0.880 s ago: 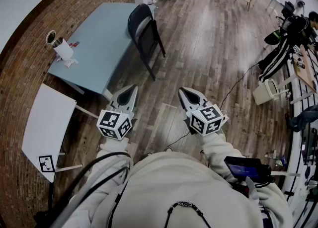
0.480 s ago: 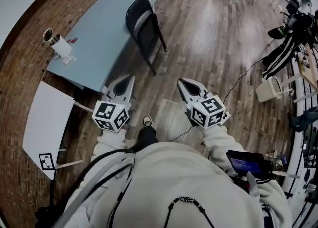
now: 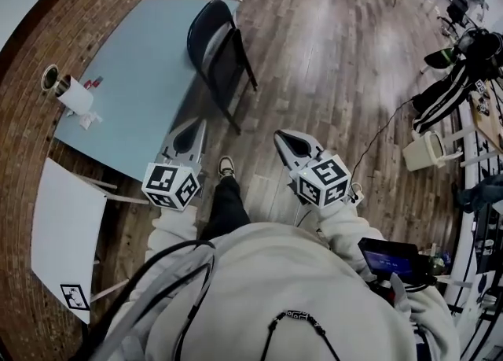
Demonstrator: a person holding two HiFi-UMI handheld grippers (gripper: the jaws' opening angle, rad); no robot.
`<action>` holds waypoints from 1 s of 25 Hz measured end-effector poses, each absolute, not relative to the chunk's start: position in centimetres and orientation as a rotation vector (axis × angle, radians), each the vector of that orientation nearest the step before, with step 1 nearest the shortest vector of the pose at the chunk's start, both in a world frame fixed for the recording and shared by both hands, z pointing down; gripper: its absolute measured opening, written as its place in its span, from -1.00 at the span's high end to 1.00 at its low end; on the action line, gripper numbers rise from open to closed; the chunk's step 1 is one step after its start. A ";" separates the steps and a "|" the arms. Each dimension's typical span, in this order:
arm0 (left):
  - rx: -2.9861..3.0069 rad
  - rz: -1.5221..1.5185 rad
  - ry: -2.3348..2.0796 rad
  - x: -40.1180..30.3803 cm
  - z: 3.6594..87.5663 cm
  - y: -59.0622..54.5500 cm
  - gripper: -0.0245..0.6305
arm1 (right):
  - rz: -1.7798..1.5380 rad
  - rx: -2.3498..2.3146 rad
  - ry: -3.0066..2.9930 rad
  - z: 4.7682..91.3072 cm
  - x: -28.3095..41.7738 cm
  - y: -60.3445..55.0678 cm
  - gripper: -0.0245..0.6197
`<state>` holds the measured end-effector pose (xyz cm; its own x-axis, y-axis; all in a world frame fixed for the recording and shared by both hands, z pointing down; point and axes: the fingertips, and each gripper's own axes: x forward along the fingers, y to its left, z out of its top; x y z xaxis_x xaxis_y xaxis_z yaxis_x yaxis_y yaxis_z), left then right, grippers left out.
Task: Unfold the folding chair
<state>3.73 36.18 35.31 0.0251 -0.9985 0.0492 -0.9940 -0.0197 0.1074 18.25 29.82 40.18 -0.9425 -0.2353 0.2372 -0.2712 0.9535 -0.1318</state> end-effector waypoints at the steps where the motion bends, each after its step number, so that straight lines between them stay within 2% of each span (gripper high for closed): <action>1: 2.178 -0.063 -2.109 1.8 35.6 34.2 0.92 | 0.243 0.388 -2.877 40.7 16.3 28.1 0.90; 6: 2.190 -0.073 -2.041 -10.3 35.5 23.5 0.92 | 0.275 0.414 -2.852 39.8 2.9 18.1 0.90; 12: 2.271 -0.025 -1.940 -19.8 33.8 14.1 0.92 | 0.446 0.564 -2.880 35.5 -8.7 8.0 0.90; 25: 2.239 0.000 -1.862 -26.5 36.2 4.1 0.92 | 0.459 0.546 -2.849 35.3 -16.0 -1.2 0.90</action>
<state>-26.52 4.11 36.16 0.1928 -0.9704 0.1456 -0.9704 -0.1665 0.1751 -16.02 -1.21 35.32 -0.9107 -0.3252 0.2548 -0.3888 0.8831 -0.2625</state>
